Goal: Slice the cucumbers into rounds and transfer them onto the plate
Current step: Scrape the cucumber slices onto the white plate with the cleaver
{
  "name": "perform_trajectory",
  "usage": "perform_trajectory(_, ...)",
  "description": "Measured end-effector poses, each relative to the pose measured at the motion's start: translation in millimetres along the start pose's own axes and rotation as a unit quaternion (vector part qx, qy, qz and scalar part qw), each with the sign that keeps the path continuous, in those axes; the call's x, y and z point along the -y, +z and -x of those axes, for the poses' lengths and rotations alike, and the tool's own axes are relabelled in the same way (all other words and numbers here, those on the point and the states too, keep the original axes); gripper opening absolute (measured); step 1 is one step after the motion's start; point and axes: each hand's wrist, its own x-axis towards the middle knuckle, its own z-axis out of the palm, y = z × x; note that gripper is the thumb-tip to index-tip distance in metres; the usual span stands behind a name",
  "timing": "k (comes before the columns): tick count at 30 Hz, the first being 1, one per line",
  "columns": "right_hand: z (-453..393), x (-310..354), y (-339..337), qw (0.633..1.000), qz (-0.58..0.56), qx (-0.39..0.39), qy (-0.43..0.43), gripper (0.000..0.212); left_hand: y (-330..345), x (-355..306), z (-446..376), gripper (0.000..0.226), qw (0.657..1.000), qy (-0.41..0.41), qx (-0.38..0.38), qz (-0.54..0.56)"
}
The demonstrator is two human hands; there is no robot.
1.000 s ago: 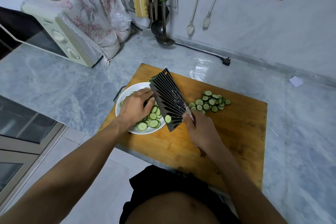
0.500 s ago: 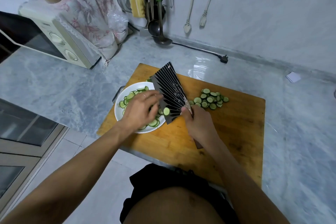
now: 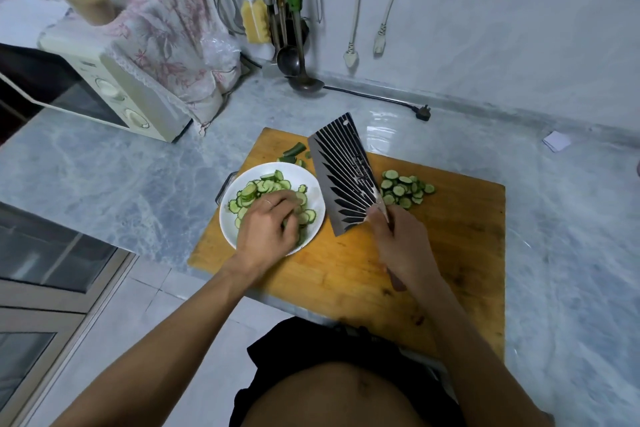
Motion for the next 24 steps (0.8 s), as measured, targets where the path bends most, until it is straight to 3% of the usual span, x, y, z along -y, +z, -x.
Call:
perform_trajectory(3,12,-23,-17,0.999,-0.029,-0.032,0.008,0.036,16,-28,-7,0.035,0.994,-0.06,-0.012,0.091)
perform_trajectory(10,39,-86,-61,0.981,-0.059,-0.158,0.091,0.042,67,-88,-30,0.037,0.982,-0.068,0.007,0.177)
perform_trajectory(17,41,-138,-97,0.968,-0.072,-0.193,0.143,0.04,121,-108,-28,0.084,0.976,-0.151,0.101,0.119)
perform_trajectory(24,24,-163,-98,0.97,-0.095,-0.147,0.17,0.048,152,-120,-42,0.081,0.975,-0.195,0.094,0.058)
